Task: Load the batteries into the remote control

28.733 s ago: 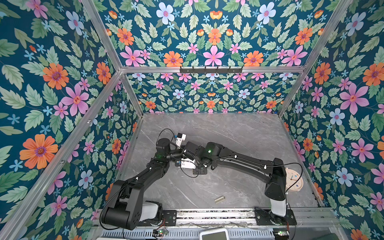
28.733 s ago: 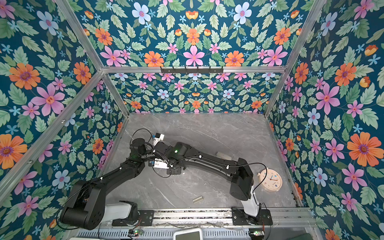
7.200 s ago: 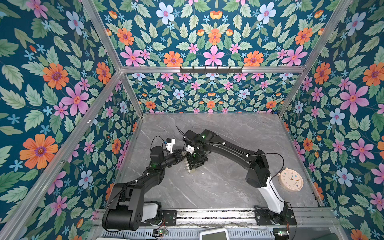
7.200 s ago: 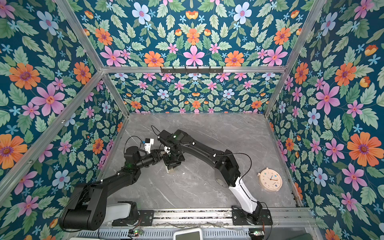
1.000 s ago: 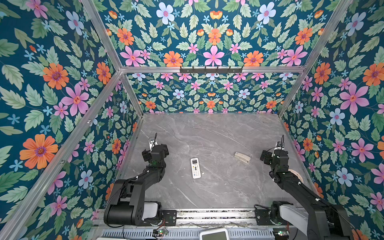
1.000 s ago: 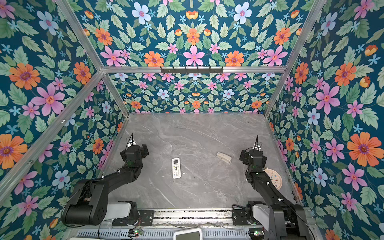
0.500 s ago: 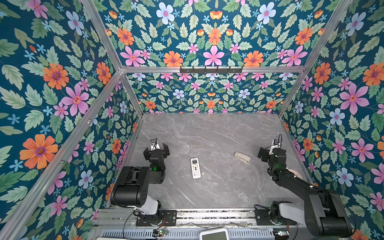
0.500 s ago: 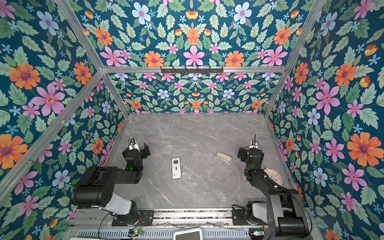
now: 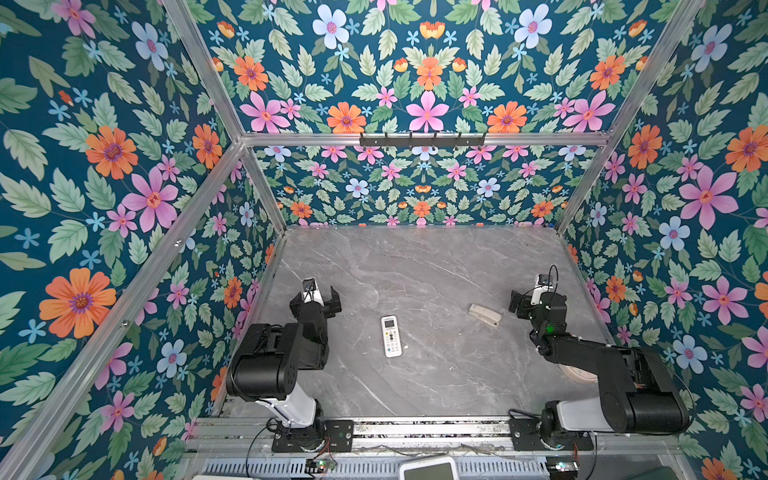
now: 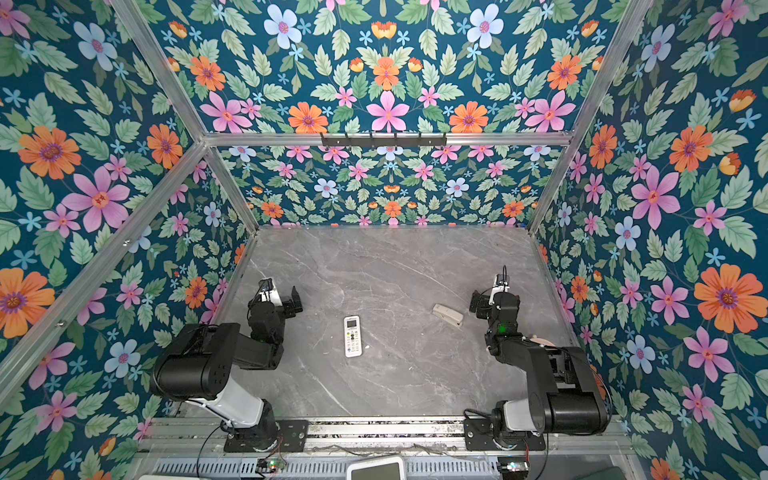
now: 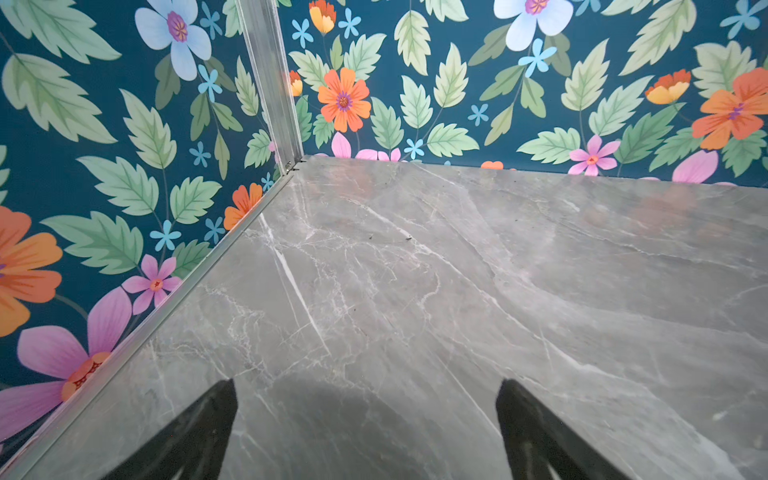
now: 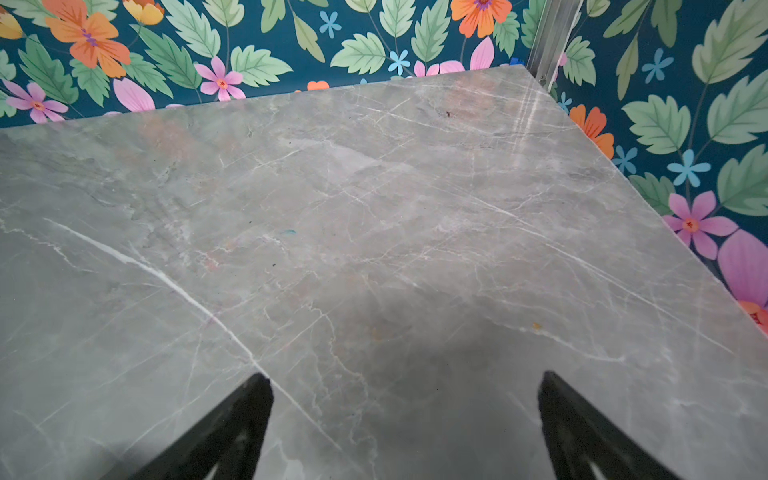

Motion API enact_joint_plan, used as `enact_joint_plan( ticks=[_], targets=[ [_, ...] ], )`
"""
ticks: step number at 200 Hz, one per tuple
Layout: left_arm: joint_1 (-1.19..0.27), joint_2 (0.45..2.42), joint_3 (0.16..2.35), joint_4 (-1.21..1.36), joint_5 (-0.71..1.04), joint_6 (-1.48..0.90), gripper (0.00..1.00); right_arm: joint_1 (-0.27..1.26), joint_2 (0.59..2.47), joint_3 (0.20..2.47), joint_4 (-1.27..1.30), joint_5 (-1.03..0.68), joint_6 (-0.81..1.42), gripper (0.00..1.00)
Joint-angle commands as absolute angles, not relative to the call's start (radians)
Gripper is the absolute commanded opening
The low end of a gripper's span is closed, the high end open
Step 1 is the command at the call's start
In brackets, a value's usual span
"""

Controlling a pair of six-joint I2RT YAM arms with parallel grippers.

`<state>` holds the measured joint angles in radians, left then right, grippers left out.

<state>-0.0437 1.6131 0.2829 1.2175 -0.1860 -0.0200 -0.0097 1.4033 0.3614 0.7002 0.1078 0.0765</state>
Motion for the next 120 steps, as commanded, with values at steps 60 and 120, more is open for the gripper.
enact_joint_plan(
  ticks=[60, 120],
  targets=[
    [-0.043, 1.615, 0.278, 1.275, -0.177, 0.0, 1.0, -0.009, 1.436, 0.31, 0.873, 0.142, 0.086, 0.99],
    [-0.041, 1.616, 0.279, 1.27, -0.175, 0.0, 1.0, -0.009, 1.437, 0.307, 0.886, 0.14, 0.084, 0.99]
  ],
)
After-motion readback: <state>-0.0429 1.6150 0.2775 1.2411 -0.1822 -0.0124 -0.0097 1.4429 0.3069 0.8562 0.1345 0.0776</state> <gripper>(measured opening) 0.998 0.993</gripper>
